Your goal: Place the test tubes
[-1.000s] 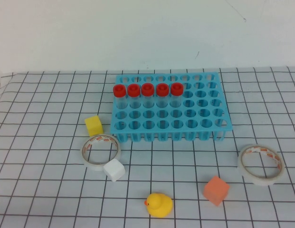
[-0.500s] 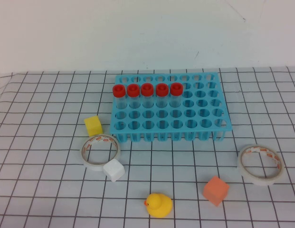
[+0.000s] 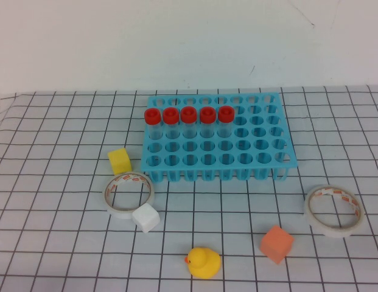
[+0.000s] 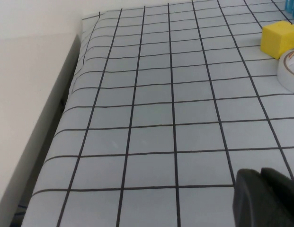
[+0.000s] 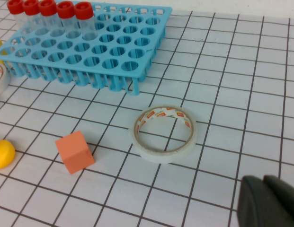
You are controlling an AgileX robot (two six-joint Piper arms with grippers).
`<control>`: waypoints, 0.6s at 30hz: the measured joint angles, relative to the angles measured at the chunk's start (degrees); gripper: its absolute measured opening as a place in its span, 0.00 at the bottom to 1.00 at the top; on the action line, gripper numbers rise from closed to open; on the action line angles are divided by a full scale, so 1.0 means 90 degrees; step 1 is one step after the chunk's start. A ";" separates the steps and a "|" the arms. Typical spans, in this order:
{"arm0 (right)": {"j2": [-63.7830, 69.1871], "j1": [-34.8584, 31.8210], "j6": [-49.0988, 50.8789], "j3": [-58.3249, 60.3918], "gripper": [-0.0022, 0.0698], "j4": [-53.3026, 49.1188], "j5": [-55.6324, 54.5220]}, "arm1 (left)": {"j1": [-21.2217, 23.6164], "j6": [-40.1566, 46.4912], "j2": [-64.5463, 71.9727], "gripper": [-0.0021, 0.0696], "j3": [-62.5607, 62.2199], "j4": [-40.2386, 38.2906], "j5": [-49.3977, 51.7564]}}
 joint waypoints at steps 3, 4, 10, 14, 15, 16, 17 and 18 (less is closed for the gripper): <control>0.0000 0.0000 0.0000 0.0000 0.03 0.0000 0.0000 | 0.0000 -0.0142 0.0000 0.03 0.0000 -0.0051 0.0012; 0.0000 0.0000 0.0000 0.0000 0.03 0.0000 0.0000 | 0.0000 -0.0200 0.0000 0.03 0.0000 -0.0062 0.0012; 0.0000 0.0000 0.0000 0.0000 0.03 0.0000 0.0000 | -0.0012 -0.0229 0.0000 0.03 0.0000 -0.0123 0.0021; 0.0000 0.0000 0.0000 0.0000 0.03 0.0000 0.0000 | -0.0265 -0.0229 0.0000 0.03 0.0000 -0.0134 0.0021; 0.0000 0.0000 0.0000 0.0000 0.03 0.0000 0.0000 | -0.0327 -0.0229 0.0000 0.03 0.0000 -0.0132 0.0021; 0.0000 0.0000 0.0000 0.0000 0.03 0.0000 0.0000 | -0.0393 -0.0229 0.0000 0.03 0.0000 -0.0132 0.0021; 0.0000 0.0000 0.0000 0.0000 0.03 0.0000 0.0000 | -0.0459 -0.0229 0.0000 0.03 0.0000 -0.0132 0.0025; 0.0000 0.0000 0.0000 0.0000 0.03 0.0000 0.0000 | -0.0488 -0.0229 0.0000 0.03 0.0000 -0.0132 0.0025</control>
